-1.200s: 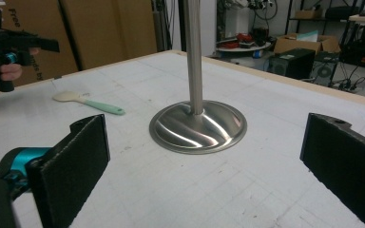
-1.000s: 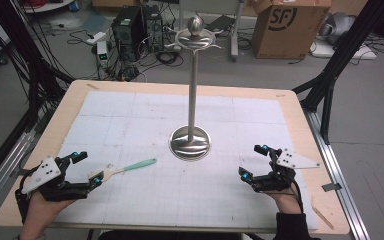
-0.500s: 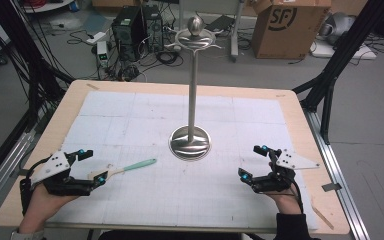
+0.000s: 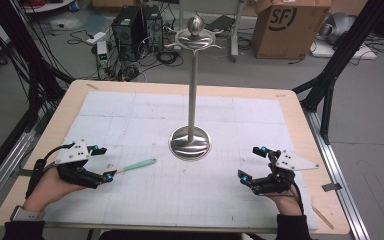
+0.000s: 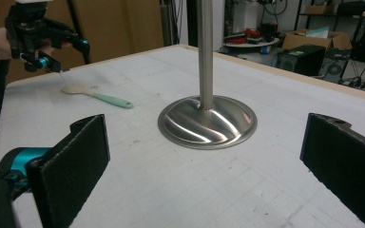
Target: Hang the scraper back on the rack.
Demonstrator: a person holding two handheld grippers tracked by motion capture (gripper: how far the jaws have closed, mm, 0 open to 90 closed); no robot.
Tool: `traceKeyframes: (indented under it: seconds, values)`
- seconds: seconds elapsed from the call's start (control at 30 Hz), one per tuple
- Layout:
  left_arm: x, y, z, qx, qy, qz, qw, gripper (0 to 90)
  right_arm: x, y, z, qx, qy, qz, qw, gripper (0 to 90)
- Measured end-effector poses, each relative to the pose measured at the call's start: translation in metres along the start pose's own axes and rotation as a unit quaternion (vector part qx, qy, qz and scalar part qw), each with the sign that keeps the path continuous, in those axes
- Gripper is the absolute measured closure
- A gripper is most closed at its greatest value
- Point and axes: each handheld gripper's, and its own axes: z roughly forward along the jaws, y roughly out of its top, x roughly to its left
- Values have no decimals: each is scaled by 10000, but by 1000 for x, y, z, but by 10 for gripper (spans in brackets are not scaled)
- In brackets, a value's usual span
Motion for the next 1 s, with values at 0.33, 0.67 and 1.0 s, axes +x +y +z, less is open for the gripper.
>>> traceKeyframes:
  seconds: [0.33, 0.67, 1.0]
  values:
    - [15, 10, 17, 828, -495, 143, 9952, 201, 1, 0, 0, -16, -11, -8, 10000, 14]
    - [23, 24, 33, 1766, -741, 575, 9798, 296, 0, 0, 0, -15, -20, 1, 10000, 14]
    - [18, 32, 48, 2391, -1054, 813, 9618, 457, 0, 1, 0, -86, 40, 14, 10000, 14]
